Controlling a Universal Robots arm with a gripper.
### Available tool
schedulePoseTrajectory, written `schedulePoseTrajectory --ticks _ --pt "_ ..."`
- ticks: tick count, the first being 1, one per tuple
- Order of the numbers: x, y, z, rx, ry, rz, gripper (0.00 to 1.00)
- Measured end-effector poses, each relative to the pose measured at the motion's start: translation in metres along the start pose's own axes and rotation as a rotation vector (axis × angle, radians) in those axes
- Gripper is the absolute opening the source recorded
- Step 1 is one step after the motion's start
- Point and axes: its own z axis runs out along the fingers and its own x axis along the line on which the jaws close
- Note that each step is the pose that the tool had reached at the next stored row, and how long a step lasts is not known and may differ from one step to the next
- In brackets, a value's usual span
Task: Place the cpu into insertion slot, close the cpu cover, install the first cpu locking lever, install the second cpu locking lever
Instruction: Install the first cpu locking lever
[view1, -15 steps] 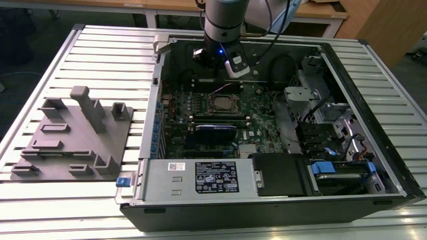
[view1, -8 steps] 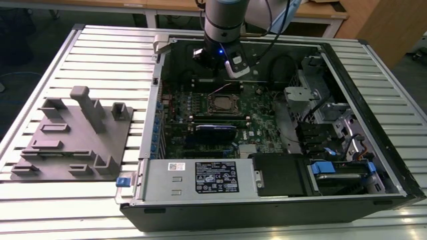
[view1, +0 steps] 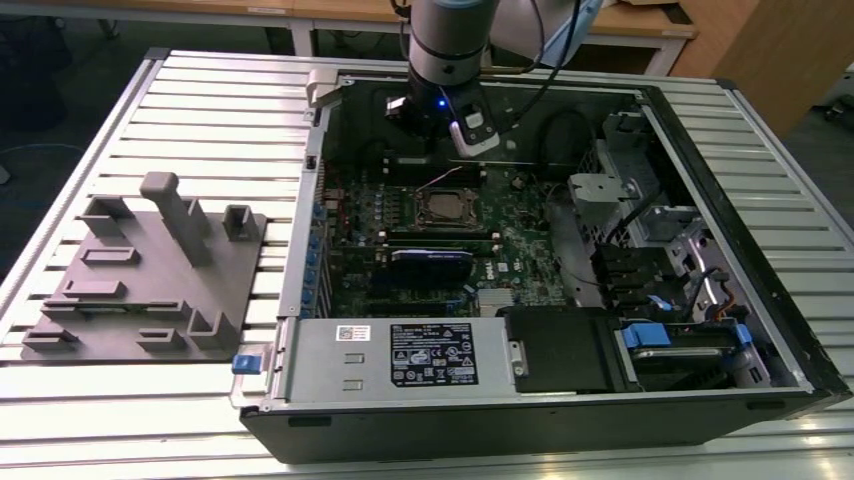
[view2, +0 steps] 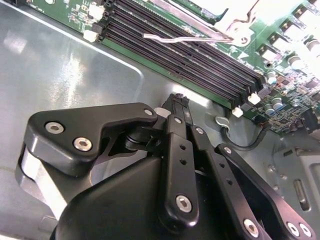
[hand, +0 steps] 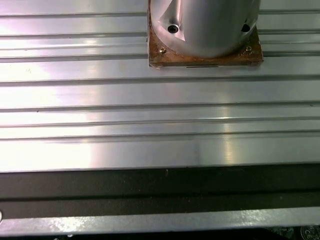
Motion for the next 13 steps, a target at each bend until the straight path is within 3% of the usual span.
schedulePoseTrajectory --ticks 11,13 --pt "0.0000 -0.0003 -0.0001 -0.0091 0.0004 0.000 0.11" --pt "0.0000 -0.0005 -0.0002 -0.0151 0.0007 0.000 0.11"
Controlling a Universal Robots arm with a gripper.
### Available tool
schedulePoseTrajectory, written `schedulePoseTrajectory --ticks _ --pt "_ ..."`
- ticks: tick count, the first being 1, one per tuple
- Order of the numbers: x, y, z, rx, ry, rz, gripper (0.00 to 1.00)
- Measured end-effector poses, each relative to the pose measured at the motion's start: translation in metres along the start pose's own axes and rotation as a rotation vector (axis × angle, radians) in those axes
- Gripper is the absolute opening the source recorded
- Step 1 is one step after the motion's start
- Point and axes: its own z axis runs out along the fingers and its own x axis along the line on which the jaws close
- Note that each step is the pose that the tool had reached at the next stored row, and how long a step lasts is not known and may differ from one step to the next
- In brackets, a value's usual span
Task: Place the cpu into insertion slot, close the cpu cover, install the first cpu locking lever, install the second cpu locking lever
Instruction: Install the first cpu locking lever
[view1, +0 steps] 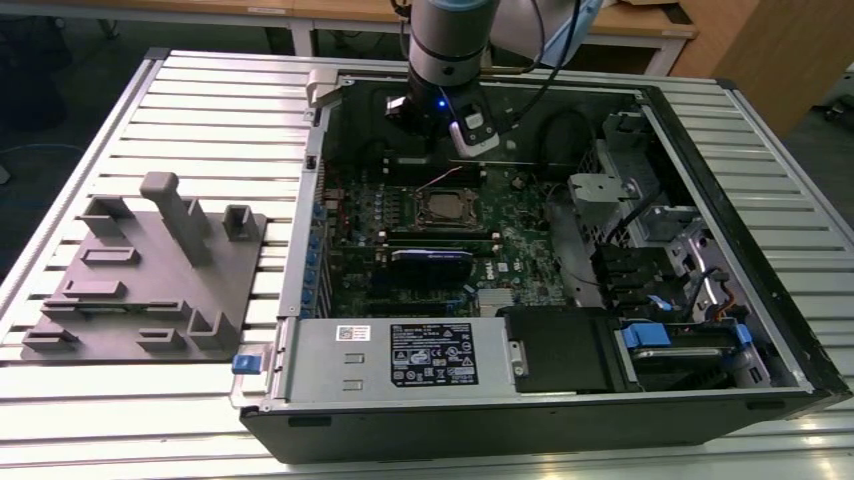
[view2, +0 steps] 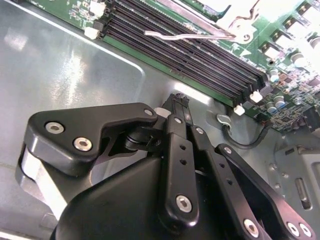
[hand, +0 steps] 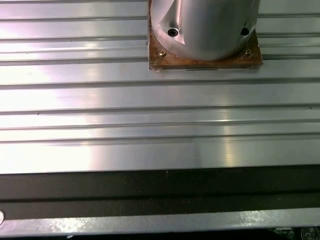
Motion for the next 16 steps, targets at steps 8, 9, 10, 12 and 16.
schedulePoseTrajectory --ticks 8,9,10,12,16 --pt "0.0000 -0.0002 -0.0001 -0.0066 0.0003 0.000 0.11" --pt "0.0000 -0.0002 0.0000 -0.0076 0.0002 0.000 0.11" --pt "0.0000 -0.0002 0.0000 -0.0083 0.0003 0.000 0.11" --pt "0.0000 -0.0003 -0.0001 -0.0101 0.0003 0.000 0.11" --pt "0.0000 -0.0004 -0.0002 -0.0131 0.0006 0.000 0.11"
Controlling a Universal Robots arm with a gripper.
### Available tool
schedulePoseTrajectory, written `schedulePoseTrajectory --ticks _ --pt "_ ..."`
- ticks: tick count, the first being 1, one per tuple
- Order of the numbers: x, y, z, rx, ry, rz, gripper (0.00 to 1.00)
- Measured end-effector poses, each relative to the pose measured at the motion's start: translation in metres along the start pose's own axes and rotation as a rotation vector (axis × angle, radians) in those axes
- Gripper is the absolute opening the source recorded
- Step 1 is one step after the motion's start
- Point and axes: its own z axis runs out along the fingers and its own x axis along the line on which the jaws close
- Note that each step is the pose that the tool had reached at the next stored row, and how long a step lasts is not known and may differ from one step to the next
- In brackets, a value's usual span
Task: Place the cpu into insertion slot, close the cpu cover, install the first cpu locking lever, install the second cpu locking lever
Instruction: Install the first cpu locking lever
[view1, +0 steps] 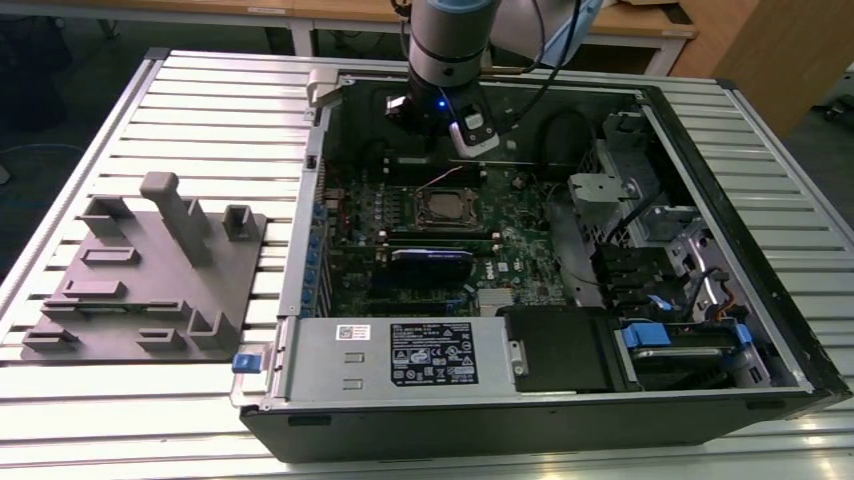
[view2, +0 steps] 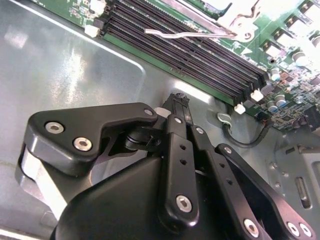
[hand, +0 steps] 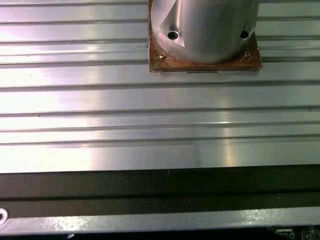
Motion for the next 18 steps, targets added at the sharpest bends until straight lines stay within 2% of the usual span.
schedulePoseTrajectory --ticks 12,18 --pt "0.0000 -0.0003 -0.0001 -0.0089 0.0004 0.000 0.11" --pt "-0.0001 -0.0012 -0.0004 0.0024 -0.0002 0.000 0.11"
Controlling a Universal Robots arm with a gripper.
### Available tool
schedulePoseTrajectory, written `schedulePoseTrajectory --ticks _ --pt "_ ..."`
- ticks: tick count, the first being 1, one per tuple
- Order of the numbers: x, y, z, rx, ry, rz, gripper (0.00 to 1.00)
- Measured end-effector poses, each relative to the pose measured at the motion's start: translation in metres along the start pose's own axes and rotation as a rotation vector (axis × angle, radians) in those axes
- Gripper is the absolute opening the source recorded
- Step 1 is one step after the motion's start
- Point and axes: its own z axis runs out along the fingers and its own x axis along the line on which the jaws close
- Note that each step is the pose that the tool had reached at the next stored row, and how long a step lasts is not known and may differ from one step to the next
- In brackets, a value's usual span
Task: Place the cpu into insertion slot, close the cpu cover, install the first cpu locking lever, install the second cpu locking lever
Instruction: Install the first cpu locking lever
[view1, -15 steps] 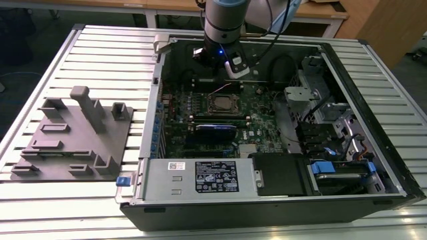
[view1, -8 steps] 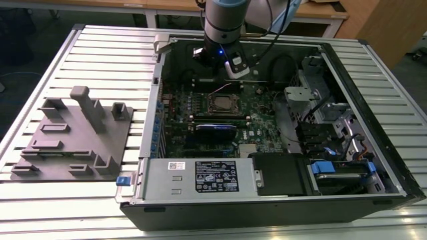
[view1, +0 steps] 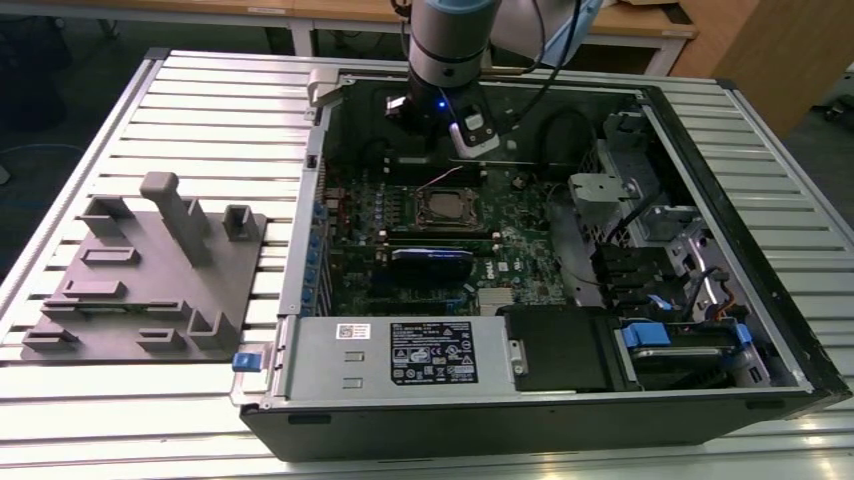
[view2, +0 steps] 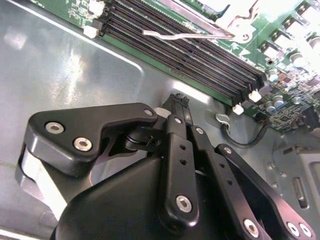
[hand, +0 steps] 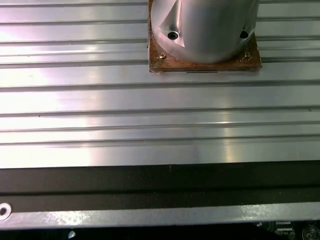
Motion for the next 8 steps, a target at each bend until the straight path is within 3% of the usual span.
schedulePoseTrajectory --ticks 2,8 --pt "0.0000 -0.0003 -0.0001 0.0067 -0.0003 0.000 0.11" --pt "-0.0003 -0.0049 -0.0018 0.0184 -0.0008 0.000 0.11"
